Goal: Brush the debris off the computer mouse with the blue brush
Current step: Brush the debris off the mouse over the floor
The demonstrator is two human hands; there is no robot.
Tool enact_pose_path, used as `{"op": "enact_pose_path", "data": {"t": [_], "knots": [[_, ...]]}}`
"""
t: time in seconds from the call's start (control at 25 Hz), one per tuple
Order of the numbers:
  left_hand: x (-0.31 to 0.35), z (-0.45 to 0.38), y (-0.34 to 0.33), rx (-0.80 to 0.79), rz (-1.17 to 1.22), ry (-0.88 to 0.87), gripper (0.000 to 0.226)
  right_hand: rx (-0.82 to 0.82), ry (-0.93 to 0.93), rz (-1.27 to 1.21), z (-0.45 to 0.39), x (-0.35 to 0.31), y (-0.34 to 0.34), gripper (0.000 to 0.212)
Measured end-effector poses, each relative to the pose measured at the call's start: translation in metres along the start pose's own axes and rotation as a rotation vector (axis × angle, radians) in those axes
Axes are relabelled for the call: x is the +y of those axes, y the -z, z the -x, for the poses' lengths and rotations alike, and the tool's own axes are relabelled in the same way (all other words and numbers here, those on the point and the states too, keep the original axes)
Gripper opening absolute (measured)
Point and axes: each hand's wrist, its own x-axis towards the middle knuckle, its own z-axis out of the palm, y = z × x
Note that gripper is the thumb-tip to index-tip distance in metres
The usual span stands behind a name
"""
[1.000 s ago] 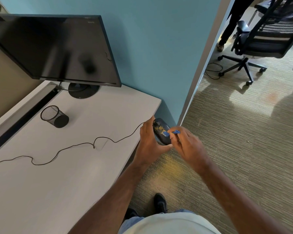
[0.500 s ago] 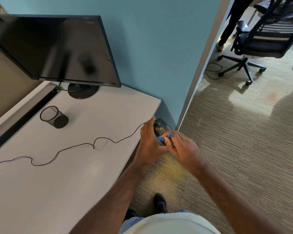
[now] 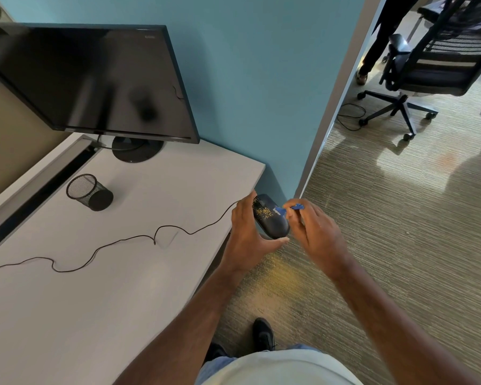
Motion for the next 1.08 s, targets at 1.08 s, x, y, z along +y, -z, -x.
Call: {"op": "enact_pose_path", "data": {"t": [1.08], "knots": [[0.002, 0.003, 0.000, -0.024, -0.001, -0.012, 0.124, -0.049, 0.042, 0.024, -0.001, -0.009, -0.006, 0.039]]}}
